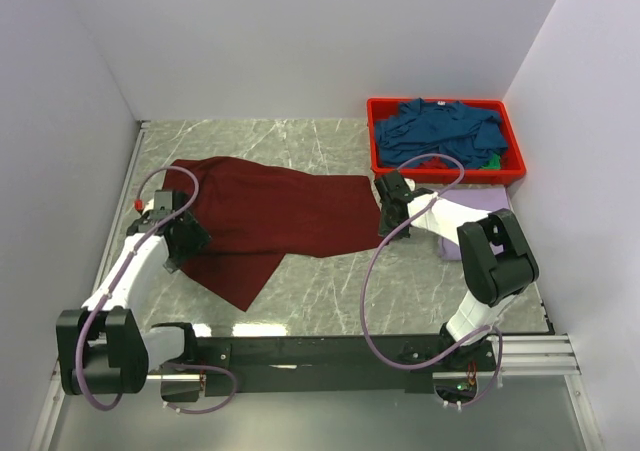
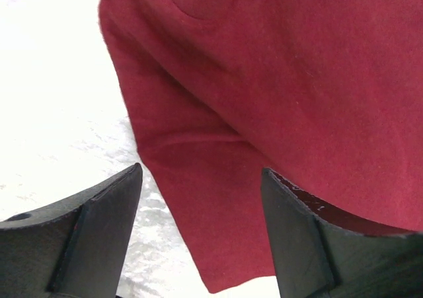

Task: Fold and stack the t-shirts
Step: Flatten the tshirt out

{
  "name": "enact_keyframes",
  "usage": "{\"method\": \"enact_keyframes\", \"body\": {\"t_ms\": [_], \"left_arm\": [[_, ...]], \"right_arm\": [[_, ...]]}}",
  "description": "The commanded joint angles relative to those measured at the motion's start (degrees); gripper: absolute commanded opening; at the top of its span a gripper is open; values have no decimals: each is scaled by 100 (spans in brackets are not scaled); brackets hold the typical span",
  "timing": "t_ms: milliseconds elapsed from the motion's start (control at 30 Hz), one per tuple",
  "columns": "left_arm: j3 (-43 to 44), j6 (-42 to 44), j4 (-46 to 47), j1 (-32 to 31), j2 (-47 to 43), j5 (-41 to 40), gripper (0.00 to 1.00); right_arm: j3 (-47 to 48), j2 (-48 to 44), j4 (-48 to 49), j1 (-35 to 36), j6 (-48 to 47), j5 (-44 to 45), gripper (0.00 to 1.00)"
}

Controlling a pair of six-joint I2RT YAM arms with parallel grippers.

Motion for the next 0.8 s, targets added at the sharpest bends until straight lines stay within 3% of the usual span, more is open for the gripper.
{"method": "enact_keyframes", "body": {"t_ms": [0, 300, 467, 767], "left_arm": [[271, -120, -196, -95, 163, 26, 77], [386, -550, -732, -911, 664, -150, 56], [298, -955, -925, -1219, 717, -220, 51], [236, -1658, -1549, -1712, 752, -492, 52]], "right_arm": [[55, -29, -152, 24, -84, 292, 0], [29, -196, 24, 15, -190, 195, 0], [-68, -275, 156, 24, -269, 108, 0], [-95, -345, 296, 7, -392, -15, 0]]}}
